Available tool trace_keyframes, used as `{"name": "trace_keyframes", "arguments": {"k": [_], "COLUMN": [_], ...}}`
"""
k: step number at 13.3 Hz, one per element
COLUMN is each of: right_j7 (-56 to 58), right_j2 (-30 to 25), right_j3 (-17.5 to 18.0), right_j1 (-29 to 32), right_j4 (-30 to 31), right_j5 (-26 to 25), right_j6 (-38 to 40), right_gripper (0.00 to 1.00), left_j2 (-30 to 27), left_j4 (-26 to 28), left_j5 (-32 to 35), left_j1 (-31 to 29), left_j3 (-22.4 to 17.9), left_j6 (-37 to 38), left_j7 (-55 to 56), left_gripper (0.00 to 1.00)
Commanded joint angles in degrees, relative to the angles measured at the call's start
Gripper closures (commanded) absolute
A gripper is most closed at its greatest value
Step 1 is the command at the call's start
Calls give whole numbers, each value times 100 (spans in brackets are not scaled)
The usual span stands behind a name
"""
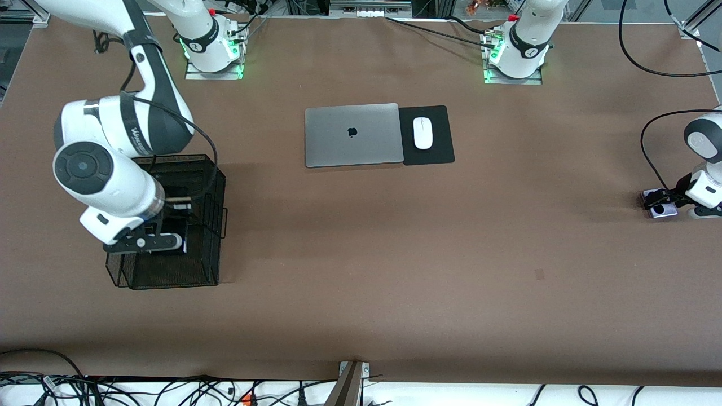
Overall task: Place phones with both arms
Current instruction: 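Lower the black phone into the mesh basket and open the right gripper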
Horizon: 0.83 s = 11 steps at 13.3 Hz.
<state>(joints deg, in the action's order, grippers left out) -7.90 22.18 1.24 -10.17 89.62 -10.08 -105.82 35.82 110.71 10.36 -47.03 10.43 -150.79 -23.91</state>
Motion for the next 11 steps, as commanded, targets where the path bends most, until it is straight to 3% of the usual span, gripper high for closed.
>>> {"name": "trace_keyframes", "arguments": {"k": [1,5,11], "right_j7": [376,376,394], "right_j2": [-1039,-1383,-1331], "right_j3": [-325,-457,-475], "right_j1": [68,68,68], "right_j4": [1738,2883,3061], "right_j5": [418,541,621], "right_j6": [-815,-1406,-1810], "right_gripper": [100,100,100], "left_j2": [-22,92,127], "left_j4": [92,109,109], "left_j5": [-104,-113,-131], "left_j1": [-78,-78,-78], "left_j3": [64,64,64], "left_j6": [-100,-258,-258], "left_j7": [18,27,36], "left_gripper": [0,0,0]}}
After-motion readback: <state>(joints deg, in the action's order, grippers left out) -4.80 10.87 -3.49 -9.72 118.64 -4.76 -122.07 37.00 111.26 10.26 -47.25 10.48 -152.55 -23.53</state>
